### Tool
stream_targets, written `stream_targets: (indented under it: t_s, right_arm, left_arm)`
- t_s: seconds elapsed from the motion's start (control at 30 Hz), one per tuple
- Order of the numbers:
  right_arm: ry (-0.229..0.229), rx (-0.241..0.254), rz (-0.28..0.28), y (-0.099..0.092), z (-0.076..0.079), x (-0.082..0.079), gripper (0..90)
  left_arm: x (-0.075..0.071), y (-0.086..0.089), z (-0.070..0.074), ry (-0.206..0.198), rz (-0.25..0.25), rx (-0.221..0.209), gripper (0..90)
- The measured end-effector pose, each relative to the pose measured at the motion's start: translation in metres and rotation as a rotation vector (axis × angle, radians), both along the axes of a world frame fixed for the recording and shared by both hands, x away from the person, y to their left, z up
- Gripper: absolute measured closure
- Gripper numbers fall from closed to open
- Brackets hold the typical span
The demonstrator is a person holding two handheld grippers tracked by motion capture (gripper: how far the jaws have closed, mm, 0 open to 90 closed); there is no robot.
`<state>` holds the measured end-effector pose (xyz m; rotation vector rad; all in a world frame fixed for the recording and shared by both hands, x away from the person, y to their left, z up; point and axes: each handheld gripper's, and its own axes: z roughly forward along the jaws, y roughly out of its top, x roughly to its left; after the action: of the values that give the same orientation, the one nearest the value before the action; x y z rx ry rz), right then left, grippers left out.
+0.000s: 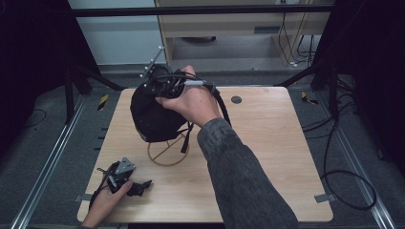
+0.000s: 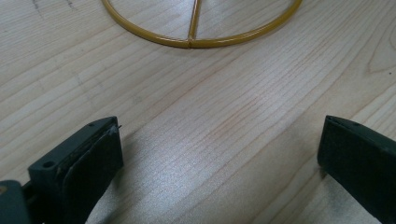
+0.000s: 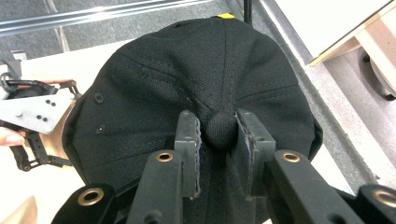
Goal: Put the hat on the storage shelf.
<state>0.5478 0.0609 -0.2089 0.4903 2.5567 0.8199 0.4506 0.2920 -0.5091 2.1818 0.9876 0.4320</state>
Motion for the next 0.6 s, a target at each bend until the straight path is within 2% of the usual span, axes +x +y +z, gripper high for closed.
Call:
stream_targets:
  t_s: [0.6]
  right_arm:
    - [0.013, 0.003, -0.017, 0.009, -0.015, 0.011, 71.6]
  left_arm:
    - [0.000, 0.000, 0.000, 0.000, 0.000, 0.000, 0.0]
